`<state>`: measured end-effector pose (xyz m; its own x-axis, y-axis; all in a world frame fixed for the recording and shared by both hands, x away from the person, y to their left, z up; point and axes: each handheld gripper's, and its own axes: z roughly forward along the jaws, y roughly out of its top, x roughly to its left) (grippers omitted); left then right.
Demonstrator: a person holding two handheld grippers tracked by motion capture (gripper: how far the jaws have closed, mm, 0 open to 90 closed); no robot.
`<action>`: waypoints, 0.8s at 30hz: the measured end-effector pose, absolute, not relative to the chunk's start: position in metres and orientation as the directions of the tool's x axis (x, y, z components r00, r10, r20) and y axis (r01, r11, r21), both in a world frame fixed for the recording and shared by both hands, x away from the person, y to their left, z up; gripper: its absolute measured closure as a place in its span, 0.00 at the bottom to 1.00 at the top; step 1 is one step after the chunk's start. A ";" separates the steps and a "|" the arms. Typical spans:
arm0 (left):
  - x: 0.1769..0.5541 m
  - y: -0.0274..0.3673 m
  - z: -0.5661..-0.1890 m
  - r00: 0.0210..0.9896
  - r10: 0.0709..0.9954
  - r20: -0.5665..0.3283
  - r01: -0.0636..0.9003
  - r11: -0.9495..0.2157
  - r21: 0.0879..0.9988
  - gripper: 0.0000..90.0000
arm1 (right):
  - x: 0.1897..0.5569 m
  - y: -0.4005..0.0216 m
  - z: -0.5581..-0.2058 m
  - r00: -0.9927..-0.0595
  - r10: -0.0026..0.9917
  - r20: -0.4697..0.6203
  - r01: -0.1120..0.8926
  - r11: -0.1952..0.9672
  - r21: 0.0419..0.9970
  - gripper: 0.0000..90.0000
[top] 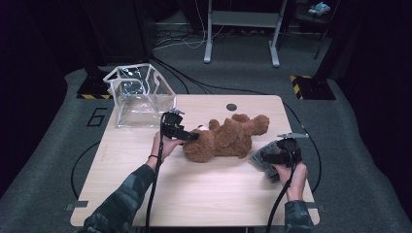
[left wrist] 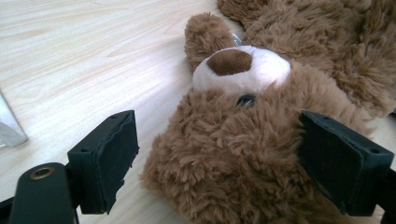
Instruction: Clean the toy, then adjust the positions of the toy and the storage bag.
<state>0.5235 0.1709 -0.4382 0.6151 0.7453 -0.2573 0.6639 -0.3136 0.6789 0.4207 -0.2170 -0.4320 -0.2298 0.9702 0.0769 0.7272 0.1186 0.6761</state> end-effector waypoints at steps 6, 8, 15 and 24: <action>0.521 0.172 -0.437 0.615 0.750 -0.244 0.653 -0.312 0.690 0.14 | 0.424 -0.215 -0.433 -0.244 0.967 0.068 0.726 0.136 0.675 0.11; 0.520 0.171 -0.435 0.611 0.756 -0.234 0.649 -0.309 0.695 0.13 | 0.424 -0.215 -0.430 -0.250 0.966 0.070 0.720 0.137 0.680 0.11; 0.515 0.168 -0.425 0.629 0.749 -0.207 0.617 -0.319 0.719 0.11 | 0.428 -0.211 -0.420 -0.273 0.960 0.062 0.704 0.155 0.693 0.10; 0.510 0.157 -0.414 0.651 0.734 -0.193 0.588 -0.326 0.740 0.11 | 0.435 -0.203 -0.411 -0.296 0.954 0.050 0.692 0.178 0.700 0.10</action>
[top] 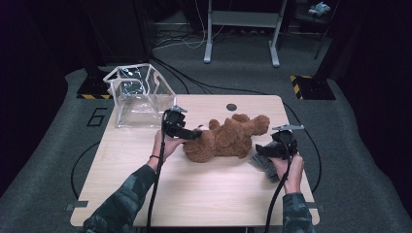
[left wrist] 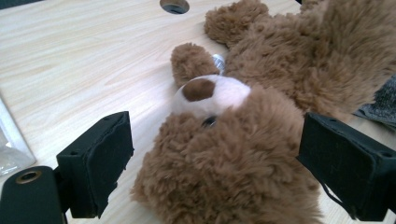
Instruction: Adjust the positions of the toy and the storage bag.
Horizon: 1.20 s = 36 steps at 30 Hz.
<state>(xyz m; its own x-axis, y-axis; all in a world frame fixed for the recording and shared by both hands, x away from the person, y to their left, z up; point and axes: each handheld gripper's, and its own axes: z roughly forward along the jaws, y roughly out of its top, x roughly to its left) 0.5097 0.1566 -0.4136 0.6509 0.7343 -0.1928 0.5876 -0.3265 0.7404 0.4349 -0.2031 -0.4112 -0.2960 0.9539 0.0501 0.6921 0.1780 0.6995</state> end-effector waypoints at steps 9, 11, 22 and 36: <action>0.505 0.137 -0.407 0.684 0.708 -0.176 0.558 -0.352 0.752 0.10 | 0.449 -0.201 -0.406 -0.305 0.950 0.064 0.686 0.173 0.707 0.09; 0.505 0.132 -0.408 0.690 0.702 -0.176 0.558 -0.361 0.747 0.10 | 0.451 -0.201 -0.406 -0.302 0.951 0.072 0.692 0.166 0.702 0.09; 0.502 0.099 -0.413 0.718 0.675 -0.169 0.539 -0.386 0.749 0.10 | 0.462 -0.201 -0.405 -0.310 0.949 0.061 0.685 0.178 0.707 0.09; 0.504 0.052 -0.425 0.756 0.647 -0.095 0.481 -0.452 0.751 0.21 | 0.463 -0.198 -0.409 -0.306 0.949 0.076 0.698 0.169 0.696 0.10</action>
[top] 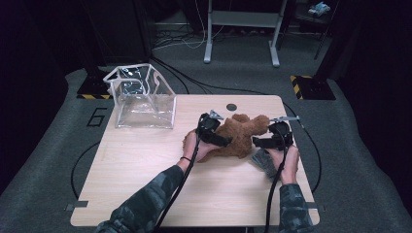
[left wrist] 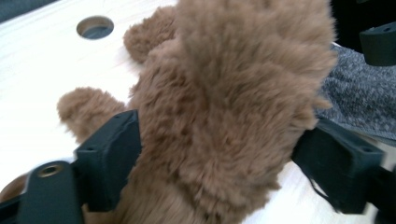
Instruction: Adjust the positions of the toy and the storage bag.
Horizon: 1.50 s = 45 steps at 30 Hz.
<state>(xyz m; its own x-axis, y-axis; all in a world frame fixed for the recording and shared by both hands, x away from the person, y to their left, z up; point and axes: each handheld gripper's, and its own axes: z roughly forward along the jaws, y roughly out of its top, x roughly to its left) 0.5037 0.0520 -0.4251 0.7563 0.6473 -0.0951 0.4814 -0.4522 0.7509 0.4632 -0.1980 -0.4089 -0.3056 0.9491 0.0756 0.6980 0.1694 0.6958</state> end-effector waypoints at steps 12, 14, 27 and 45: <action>0.496 0.064 -0.431 0.782 0.622 -0.038 0.419 -0.480 0.771 0.81 | 0.460 -0.199 -0.409 -0.304 0.948 0.089 0.695 0.157 0.702 0.10; 0.494 0.071 -0.431 0.786 0.617 -0.031 0.410 -0.484 0.773 0.81 | 0.460 -0.199 -0.409 -0.312 0.946 0.085 0.687 0.163 0.708 0.10; 0.491 0.118 -0.431 0.850 0.521 -0.080 0.382 -0.504 0.774 0.80 | 0.465 -0.173 -0.410 -0.374 0.925 0.068 0.657 0.212 0.723 0.12; 0.480 0.122 -0.429 0.801 0.598 -0.027 0.378 -0.470 0.797 0.53 | 0.462 -0.157 -0.419 -0.420 0.906 0.048 0.614 0.245 0.750 0.45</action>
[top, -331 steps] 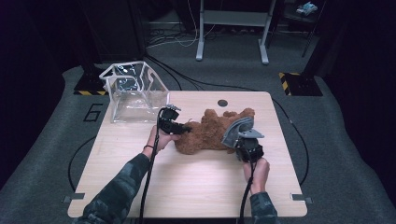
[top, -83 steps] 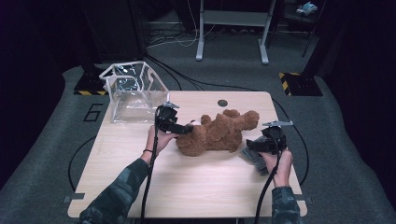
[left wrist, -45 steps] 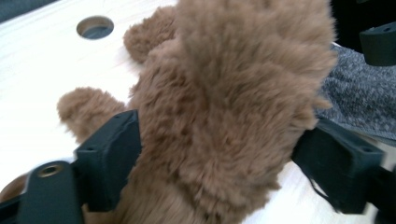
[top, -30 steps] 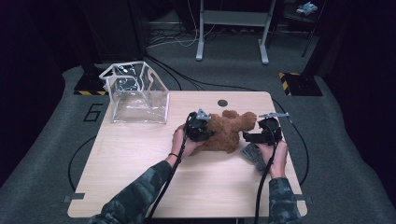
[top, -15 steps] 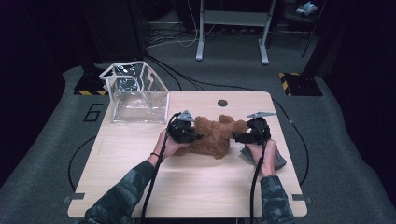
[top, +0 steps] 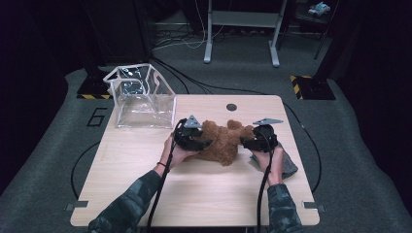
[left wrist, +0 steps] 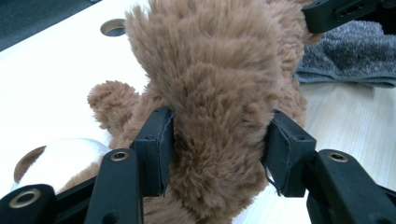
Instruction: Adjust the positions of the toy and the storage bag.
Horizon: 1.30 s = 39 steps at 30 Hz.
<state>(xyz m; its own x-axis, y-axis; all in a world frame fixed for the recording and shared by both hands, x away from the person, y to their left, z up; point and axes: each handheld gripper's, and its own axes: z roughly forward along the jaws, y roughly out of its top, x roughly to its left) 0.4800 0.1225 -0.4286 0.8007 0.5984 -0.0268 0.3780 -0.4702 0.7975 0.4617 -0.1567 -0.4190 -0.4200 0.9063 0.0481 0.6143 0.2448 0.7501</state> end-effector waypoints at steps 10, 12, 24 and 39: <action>0.479 0.116 -0.425 0.794 0.608 -0.010 0.373 -0.474 0.798 0.81 | 0.463 -0.155 -0.417 -0.438 0.898 0.035 0.604 0.265 0.751 0.72; 0.479 0.117 -0.421 0.794 0.608 0.012 0.357 -0.482 0.800 0.84 | 0.462 -0.154 -0.415 -0.439 0.898 0.023 0.592 0.270 0.759 0.74; 0.490 0.118 -0.390 0.774 0.632 0.034 0.317 -0.433 0.844 0.86 | 0.455 -0.154 -0.379 -0.411 0.911 -0.034 0.503 0.258 0.825 0.78; 0.507 0.114 -0.374 0.766 0.642 0.036 0.311 -0.419 0.853 0.85 | 0.440 -0.153 -0.347 -0.398 0.916 -0.049 0.472 0.250 0.845 0.78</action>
